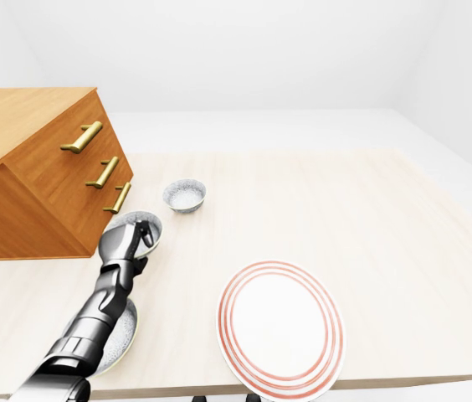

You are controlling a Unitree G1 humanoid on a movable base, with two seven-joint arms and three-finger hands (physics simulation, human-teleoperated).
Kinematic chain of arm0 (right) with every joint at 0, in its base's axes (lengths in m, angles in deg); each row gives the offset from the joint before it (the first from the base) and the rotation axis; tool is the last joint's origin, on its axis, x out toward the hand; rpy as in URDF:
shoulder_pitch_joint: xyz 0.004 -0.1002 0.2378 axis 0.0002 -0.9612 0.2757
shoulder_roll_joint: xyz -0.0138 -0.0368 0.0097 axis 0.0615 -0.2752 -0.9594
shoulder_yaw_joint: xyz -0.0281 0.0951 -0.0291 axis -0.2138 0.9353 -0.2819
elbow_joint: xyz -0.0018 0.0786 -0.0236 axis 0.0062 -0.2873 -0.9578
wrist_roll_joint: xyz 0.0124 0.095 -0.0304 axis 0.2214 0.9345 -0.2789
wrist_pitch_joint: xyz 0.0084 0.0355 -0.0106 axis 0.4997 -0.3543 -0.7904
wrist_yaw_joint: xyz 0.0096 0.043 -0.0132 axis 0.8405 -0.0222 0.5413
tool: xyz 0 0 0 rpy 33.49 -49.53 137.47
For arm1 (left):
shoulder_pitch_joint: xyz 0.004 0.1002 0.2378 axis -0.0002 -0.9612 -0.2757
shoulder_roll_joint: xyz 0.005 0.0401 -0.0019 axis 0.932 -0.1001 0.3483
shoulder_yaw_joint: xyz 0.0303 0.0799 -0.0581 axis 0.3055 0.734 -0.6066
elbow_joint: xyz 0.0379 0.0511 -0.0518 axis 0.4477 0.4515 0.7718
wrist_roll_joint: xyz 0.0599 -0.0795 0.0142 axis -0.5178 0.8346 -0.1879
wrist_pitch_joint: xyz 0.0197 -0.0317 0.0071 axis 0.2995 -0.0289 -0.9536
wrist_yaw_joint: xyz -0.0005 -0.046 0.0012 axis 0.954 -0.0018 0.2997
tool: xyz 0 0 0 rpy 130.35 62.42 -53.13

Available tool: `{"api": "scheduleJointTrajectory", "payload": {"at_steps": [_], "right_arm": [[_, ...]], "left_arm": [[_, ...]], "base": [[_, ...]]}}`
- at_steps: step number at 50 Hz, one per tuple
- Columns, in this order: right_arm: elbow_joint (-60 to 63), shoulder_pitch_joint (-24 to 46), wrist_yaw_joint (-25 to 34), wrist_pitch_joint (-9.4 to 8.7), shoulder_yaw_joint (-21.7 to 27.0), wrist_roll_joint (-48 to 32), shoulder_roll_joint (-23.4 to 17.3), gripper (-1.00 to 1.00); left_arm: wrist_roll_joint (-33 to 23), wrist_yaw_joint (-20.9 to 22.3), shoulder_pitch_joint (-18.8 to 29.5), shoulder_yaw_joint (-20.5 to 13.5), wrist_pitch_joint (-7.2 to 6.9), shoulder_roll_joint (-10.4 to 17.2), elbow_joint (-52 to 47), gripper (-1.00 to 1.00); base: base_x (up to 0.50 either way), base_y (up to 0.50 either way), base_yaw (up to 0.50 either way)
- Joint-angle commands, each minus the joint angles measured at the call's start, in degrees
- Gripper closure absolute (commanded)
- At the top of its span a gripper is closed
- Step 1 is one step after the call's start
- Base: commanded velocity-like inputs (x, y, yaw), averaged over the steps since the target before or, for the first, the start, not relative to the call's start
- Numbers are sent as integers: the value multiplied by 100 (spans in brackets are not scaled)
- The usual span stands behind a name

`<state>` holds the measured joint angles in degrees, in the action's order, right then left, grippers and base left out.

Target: Put the bowl in the middle on the plate.

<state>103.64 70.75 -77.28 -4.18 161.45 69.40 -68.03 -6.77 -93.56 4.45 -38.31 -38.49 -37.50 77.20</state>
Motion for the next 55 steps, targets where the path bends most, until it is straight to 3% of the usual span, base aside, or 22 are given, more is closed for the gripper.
{"api": "scheduleJointTrajectory", "payload": {"at_steps": [1, 12, 19, 22, 36, 40, 41, 43, 49, 55], "right_arm": [[-6, -4, 12, 0, 5, 2, 11, -100], [-35, -3, -48, 0, 49, 112, -45, -100], [-72, -5, -57, 0, 46, 161, -59, -100], [-47, -11, -76, 0, 63, 188, -64, -100], [-49, -20, -34, 0, 54, 164, -31, -100], [-13, -31, -42, 0, 62, 181, -35, -100], [-10, -27, -58, 0, 76, 208, -50, -100], [-25, -17, -60, 0, 68, 195, -56, -100], [-36, -19, -47, 0, 62, 188, -48, -100], [-37, -21, -50, 0, 68, 190, -53, -100]], "left_arm": [[-521, -224, -284, 58, 0, -61, -781, 100], [-1274, 117, -325, 251, 0, -249, -1056, 100], [-1403, 205, -271, 303, 0, -406, -1036, 100], [-1566, 407, -511, 377, 0, -485, -1484, 100], [-2013, 386, -1613, 687, 0, -825, -2724, 100], [-2042, 607, -1777, 723, 0, -873, -3026, 100], [-2076, 561, -2044, 915, 0, -791, -3555, 100], [-2182, 784, -2225, 931, 0, -883, -3789, 100], [-2298, 876, -2306, 986, 0, -1022, -3970, 100], [-2337, 1244, -2322, 1053, 0, -1148, -4476, 100]], "base": [[0, 0, 0], [0, 0, 0], [0, 0, 0], [0, 0, 0], [0, 0, 0], [0, 0, 0], [0, 0, 0], [0, 0, 0], [0, 0, 0], [0, 0, 0]]}}
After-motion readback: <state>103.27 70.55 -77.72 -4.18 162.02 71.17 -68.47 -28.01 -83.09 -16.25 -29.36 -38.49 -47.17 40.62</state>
